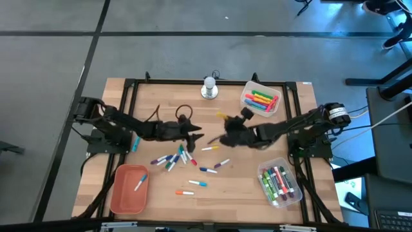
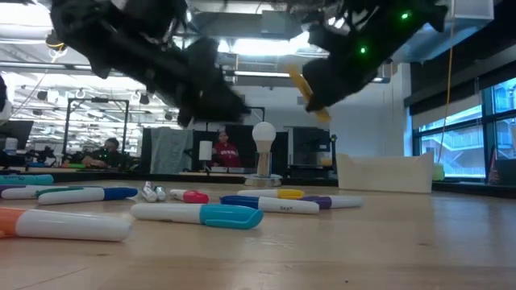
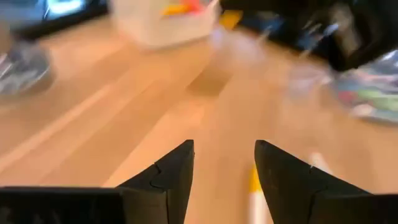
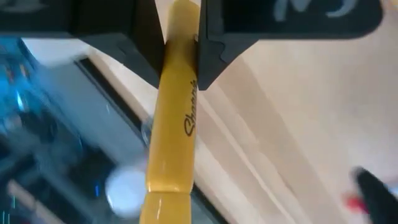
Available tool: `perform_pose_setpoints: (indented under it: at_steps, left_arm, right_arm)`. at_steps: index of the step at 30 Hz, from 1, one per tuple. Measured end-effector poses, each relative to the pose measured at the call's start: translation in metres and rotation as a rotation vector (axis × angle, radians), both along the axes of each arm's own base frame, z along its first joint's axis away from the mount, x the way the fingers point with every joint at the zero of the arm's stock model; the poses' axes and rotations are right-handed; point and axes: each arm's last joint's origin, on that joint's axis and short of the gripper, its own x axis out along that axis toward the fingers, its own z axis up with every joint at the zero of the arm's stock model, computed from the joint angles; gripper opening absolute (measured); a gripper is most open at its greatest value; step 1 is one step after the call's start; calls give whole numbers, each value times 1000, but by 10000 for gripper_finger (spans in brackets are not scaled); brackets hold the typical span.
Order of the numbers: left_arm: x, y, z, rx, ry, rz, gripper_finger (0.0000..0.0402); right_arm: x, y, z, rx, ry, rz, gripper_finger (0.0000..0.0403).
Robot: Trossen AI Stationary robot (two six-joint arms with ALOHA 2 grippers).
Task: Pick & Place Markers
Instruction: Put the large yellow highlighter pen into the white bin
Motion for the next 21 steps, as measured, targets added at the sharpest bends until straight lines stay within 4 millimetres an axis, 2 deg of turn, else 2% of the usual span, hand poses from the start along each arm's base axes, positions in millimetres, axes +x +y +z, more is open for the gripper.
perform_pose_setpoints:
  at_steps: [5,11,15,21]
  left_arm:
    - [-1,8,-5,-96,21,8,165]
    - [2,4,0,-73,-31,-18,160]
    - [1,-1,0,-79,-30,-33,161]
    - [0,-13,-1,-55,-11,-31,157]
  right_arm:
    - [-14,-39,-1,38,260,-88,68]
    - [-38,-84,-3,131,472,-216,68]
    - [-52,-103,-8,75,562,-306,68]
    - [-67,-121,-18,118,630,-359,86]
